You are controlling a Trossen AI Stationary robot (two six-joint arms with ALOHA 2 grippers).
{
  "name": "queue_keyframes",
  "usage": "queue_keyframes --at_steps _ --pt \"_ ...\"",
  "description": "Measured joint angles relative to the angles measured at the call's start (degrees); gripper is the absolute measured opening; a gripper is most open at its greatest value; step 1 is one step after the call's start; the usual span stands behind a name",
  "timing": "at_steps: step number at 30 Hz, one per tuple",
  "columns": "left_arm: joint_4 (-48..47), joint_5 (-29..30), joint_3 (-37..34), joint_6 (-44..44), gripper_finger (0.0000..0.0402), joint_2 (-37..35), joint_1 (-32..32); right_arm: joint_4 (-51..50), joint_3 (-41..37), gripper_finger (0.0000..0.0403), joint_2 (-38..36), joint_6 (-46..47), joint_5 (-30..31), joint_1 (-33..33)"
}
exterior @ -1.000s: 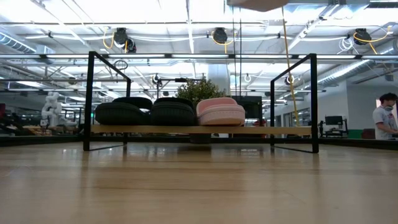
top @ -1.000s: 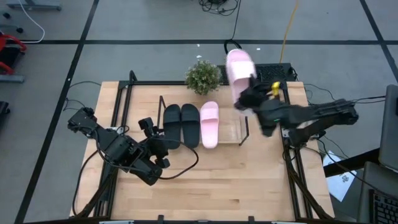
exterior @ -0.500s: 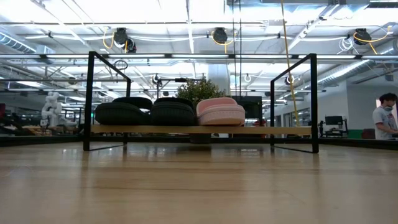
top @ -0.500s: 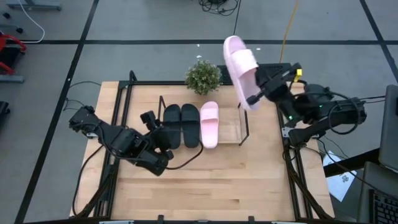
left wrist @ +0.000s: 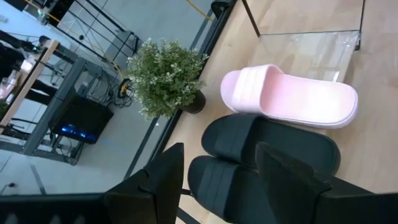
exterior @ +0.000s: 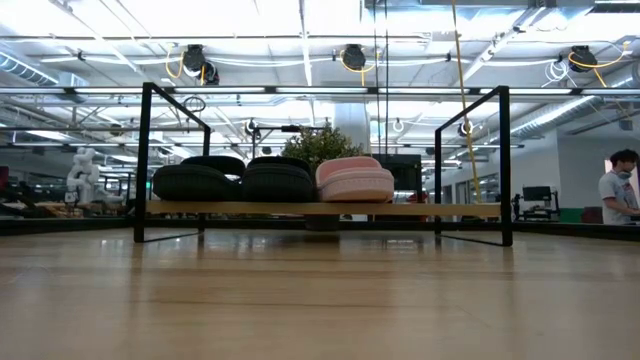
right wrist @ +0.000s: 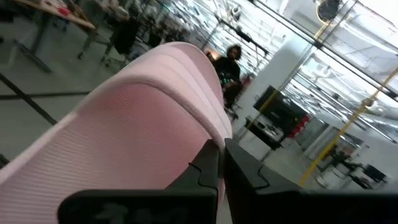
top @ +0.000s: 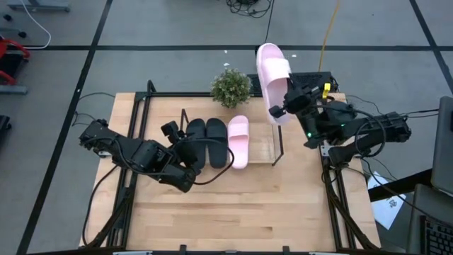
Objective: Pick and place slides into the shelf
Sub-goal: Put the pink slide on the shelf
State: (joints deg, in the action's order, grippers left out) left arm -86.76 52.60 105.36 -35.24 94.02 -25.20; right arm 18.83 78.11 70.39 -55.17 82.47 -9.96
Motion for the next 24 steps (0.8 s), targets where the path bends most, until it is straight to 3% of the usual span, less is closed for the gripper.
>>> queue_keyframes --at_steps 5,10,24 --pt "0.0 0.0 0.0 -0.1 0.0202 0.0 0.1 -6.6 -3.4 0.0 1.0 9.3 4.6 -1.0" --pt "0.0 0.0 0.0 -0.2 0.0202 0.0 0.1 -6.0 -12.2 0.0 0.9 16.4 7.6 -3.0" --pt "0.0 0.0 0.0 -1.3 0.0202 0.0 0.2 19.0 -31.8 0.0 0.7 23.1 7.6 -8.5"
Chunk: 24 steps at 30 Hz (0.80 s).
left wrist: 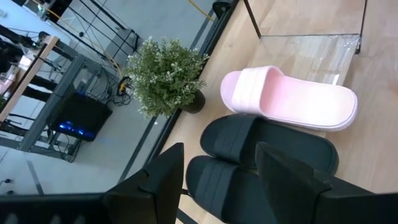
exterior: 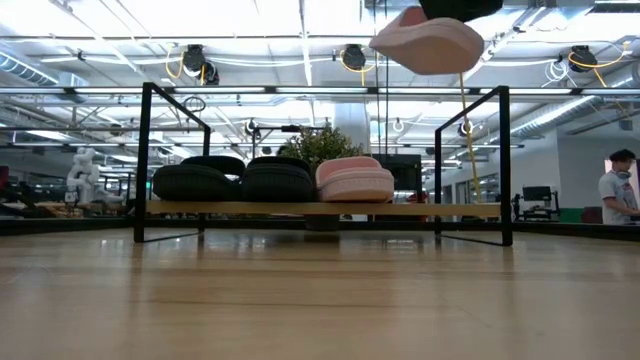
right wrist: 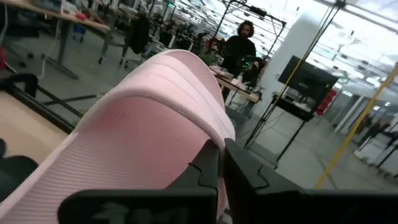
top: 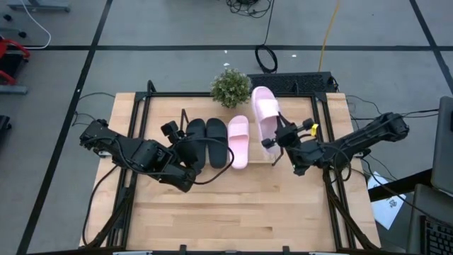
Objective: Pick and place slides into the shelf
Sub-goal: Put the pink slide on the shelf
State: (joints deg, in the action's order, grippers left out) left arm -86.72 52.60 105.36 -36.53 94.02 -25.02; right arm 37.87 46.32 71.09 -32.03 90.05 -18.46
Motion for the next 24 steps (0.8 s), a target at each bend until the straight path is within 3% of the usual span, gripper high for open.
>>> queue_keyframes --at_steps 8,15,24 --pt "0.0 0.0 0.0 -1.2 0.0202 0.0 0.0 3.4 -0.3 0.0 5.2 4.9 -0.1 -1.6" --pt "0.0 0.0 0.0 -1.5 0.0202 0.0 0.0 11.6 3.1 0.0 12.5 -4.8 0.0 -0.7" --pt "0.0 -0.9 0.0 -2.0 0.0202 0.0 0.0 11.7 3.9 0.0 16.7 -5.5 -0.1 -0.7"
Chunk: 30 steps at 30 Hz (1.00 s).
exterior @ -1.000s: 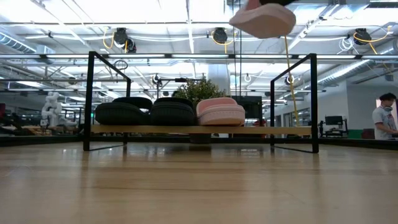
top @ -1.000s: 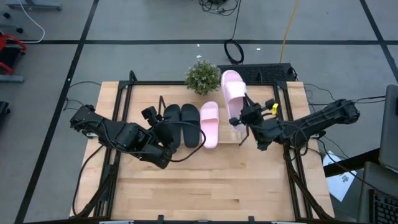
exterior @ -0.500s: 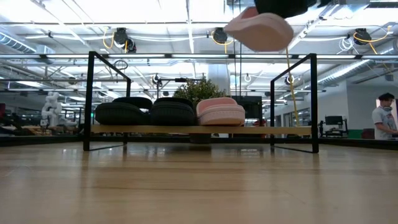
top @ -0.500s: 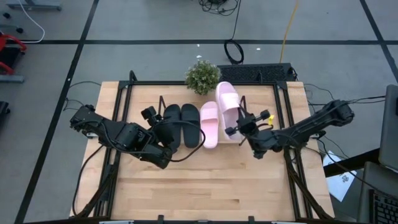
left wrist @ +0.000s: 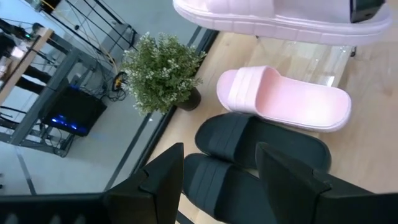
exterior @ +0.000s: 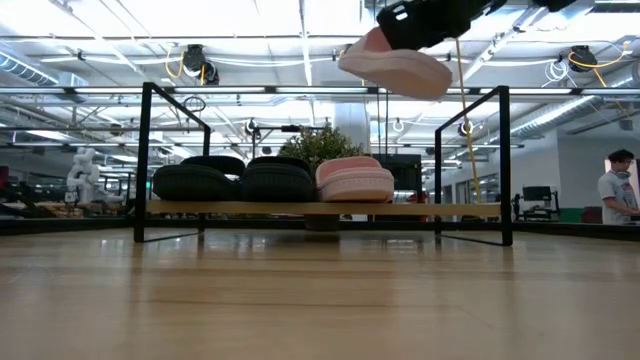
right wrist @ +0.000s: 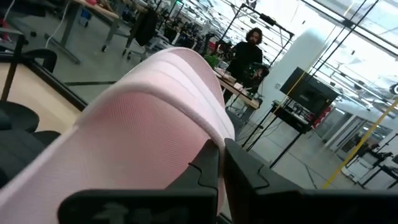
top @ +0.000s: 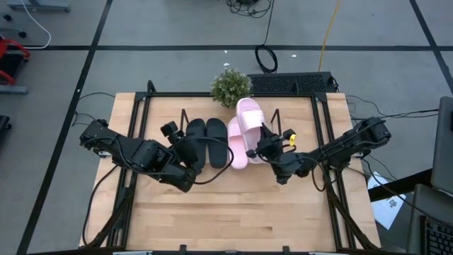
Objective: Pick and place slides into the shelf
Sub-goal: Put the pink slide on the shelf
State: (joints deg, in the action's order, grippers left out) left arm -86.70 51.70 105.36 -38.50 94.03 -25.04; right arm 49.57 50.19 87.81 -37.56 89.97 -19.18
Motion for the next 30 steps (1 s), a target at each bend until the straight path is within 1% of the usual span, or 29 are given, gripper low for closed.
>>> queue_keyframes --at_steps 7,9,13,15,19,26,28,30 --pt "0.0 -0.7 0.0 -0.3 0.0202 0.0 0.0 0.5 0.0 0.0 0.0 0.9 0.0 -2.9" --pt "0.0 -0.7 0.0 -0.3 0.0202 0.0 0.0 3.5 0.0 0.0 0.0 -0.3 0.0 -3.9" --pt "0.0 -0.7 0.0 -0.4 0.0202 0.0 0.0 13.0 0.0 0.0 -0.1 -8.0 0.1 -6.1" --pt "0.0 -0.7 0.0 -0.4 0.0202 0.0 0.0 15.3 0.0 0.0 -0.2 -9.8 0.0 -7.1" --pt "0.0 -0.7 0.0 -0.5 0.0202 0.0 0.0 15.4 0.0 0.0 -0.4 -10.4 -0.3 -8.5" --pt "0.0 -0.7 0.0 -0.9 0.0202 0.0 0.0 15.4 0.0 0.0 -0.4 -12.0 -1.9 -8.7" --pt "0.0 -0.7 0.0 -0.9 0.0202 0.0 0.0 15.4 0.0 0.0 -0.4 -14.0 -5.0 -8.7" --pt "0.0 -0.7 0.0 -0.9 0.0202 0.0 0.0 15.4 0.0 0.0001 -0.4 -15.4 -11.1 -8.7"
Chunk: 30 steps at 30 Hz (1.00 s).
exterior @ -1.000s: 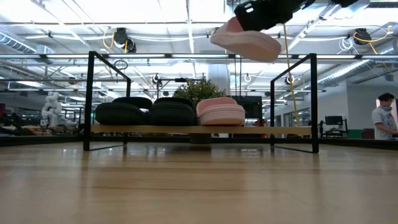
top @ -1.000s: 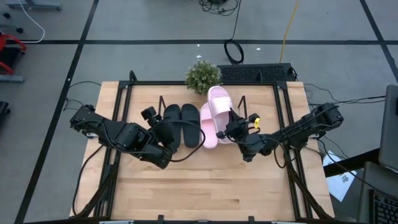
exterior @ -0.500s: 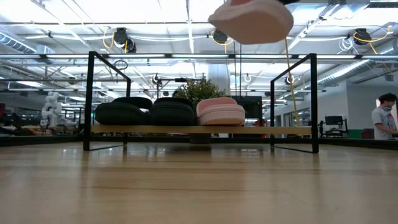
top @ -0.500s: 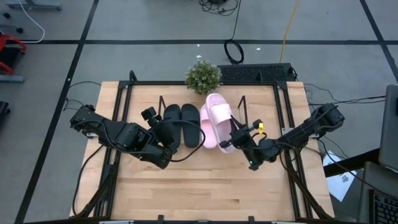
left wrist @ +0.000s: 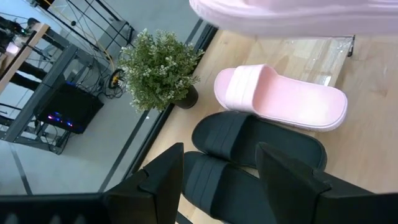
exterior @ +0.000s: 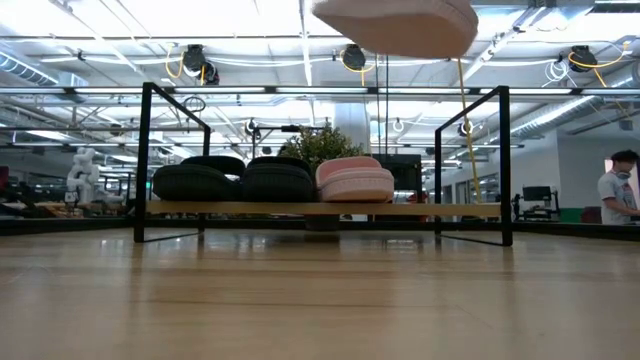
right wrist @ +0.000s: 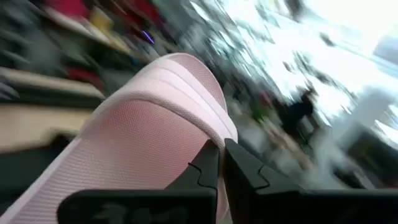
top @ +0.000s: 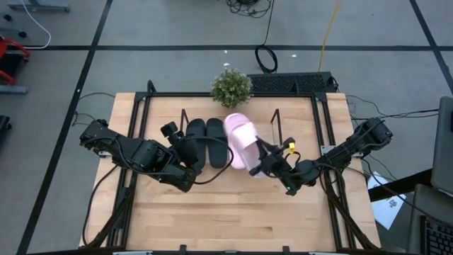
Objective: Pick and place slides into the shelf
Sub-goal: Put the pink slide on the shelf
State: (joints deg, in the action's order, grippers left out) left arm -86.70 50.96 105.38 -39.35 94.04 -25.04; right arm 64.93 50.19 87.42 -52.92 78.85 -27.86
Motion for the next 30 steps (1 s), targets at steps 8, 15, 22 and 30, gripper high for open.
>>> queue_keyframes --at_steps 8,15,22,30 --pt "0.0 -0.1 0.0 0.0 0.0202 0.0 0.0 3.7 0.0 0.0002 -3.2 -6.9 -30.3 0.1" --pt "-0.6 -2.8 0.0 1.7 0.0202 0.0 0.0 -7.9 0.0 0.0001 -14.1 -9.9 -45.6 0.5" --pt "-2.9 -4.9 0.0 -1.9 0.0202 -3.1 -1.5 -24.2 7.5 0.0001 -22.0 -13.1 -46.0 1.7" --pt "-3.2 -5.0 0.0 -5.9 0.0202 -8.2 -3.8 -51.2 26.1 0.0001 -20.3 -11.3 -46.2 4.3"
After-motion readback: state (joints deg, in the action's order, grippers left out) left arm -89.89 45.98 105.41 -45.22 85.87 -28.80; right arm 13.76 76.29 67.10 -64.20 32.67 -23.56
